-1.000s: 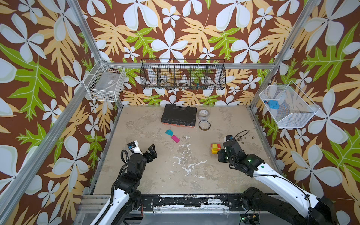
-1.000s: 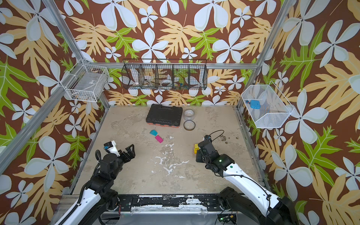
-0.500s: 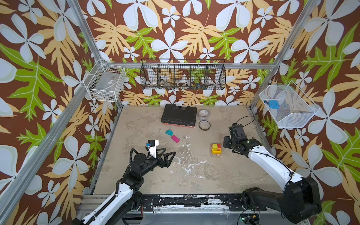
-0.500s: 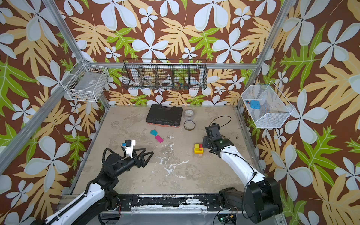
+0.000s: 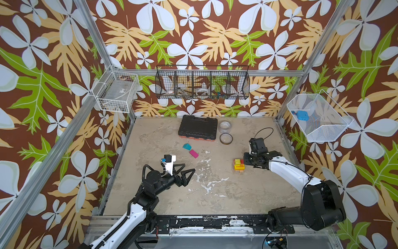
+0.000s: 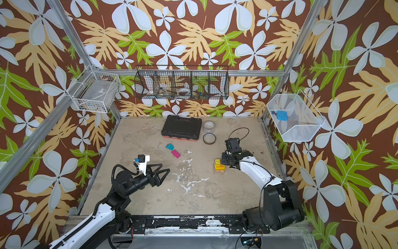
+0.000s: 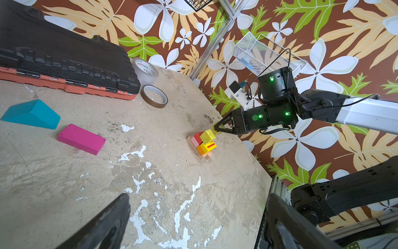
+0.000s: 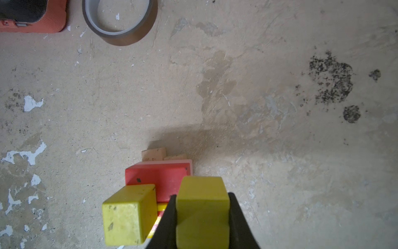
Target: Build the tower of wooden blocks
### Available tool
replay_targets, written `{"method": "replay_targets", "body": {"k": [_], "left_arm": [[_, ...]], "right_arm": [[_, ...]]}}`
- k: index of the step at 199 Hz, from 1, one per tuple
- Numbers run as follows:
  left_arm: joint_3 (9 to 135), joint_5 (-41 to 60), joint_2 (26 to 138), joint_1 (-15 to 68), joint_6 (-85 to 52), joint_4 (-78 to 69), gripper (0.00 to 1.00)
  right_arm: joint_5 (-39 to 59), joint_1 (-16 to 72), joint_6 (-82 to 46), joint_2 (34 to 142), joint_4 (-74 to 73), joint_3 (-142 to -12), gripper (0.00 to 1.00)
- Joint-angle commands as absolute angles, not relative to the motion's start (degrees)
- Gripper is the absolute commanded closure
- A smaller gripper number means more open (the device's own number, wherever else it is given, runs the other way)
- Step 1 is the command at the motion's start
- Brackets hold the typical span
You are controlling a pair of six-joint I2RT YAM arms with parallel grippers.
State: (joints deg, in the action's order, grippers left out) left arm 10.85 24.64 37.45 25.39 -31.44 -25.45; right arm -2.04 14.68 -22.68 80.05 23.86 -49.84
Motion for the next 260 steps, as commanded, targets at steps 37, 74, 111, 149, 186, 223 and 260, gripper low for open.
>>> {"method": "replay_targets", "body": {"k": [37,74,111,149,186,223,260], "left_arm": [[11.9,25.3,38.1,25.5,-31.8,-26.3,0.00],[12.1,25.6,37.9,25.5,-31.9,-26.3,0.00],[11.6,25.8,37.1,25.6,-32.0,-26.2,0.00],[11.6,25.3,37.0,25.6,-31.9,-26.2,0.00],[11.7,25.1,37.4,25.6,-31.8,-26.2,0.00],[11.7,25.0,37.5,25.6,-31.8,-26.1,0.00],[11.7,24.9,37.4,25.6,-31.8,-26.2,0.00]], "right_arm": [[0.1,14.8,-22.5,79.0,21.9,-47.4,0.84],[0.4,14.8,-22.5,78.3,21.6,-46.3,0.83],[0.9,14.8,-22.6,78.1,21.5,-46.7,0.81],[1.8,14.8,-22.8,78.5,21.2,-46.8,0.80],[2.5,14.8,-22.9,78.4,20.8,-46.6,0.79],[2.9,14.8,-22.9,78.6,20.8,-46.8,0.76],[3.0,14.9,-22.9,78.7,20.7,-46.9,0.67]]}}
